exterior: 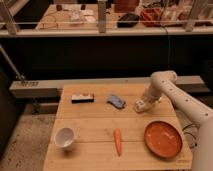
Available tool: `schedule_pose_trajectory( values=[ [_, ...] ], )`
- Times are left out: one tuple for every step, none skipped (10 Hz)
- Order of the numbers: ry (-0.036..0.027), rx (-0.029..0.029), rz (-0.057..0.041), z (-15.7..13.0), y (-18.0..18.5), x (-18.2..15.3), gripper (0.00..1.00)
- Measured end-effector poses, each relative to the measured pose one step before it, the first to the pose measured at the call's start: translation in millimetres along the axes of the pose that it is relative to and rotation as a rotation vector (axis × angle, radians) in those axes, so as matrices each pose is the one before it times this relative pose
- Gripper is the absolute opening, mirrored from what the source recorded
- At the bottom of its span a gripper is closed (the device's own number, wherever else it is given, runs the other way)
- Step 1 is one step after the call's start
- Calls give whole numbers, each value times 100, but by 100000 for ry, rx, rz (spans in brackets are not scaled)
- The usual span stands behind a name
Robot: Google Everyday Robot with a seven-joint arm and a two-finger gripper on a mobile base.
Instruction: Place the bottle in the ceramic bowl
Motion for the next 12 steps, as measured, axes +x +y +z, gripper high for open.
schedule_pose_trajectory(
  values=[
    [40,-1,-33,-14,0,1,2],
    [71,71,-34,-71,-31,3,2],
    [72,55,15,-67,-25,4,2],
    [-2,19,-48,-34,-14,-24,2],
    [81,55,-47,-75,-22,7,2],
    [10,7,9,-21,9,1,2],
    [71,55,4,-68,-16,17,2],
    [52,21,-35,-52,-9,-23,2],
    [85,88,-23,-84,-38,8,2],
    [60,-51,-17,-9,27,6,2],
    [48,80,-13,-78,-36,-16,2],
    [72,-41,-1,-7,18,0,2]
  ],
)
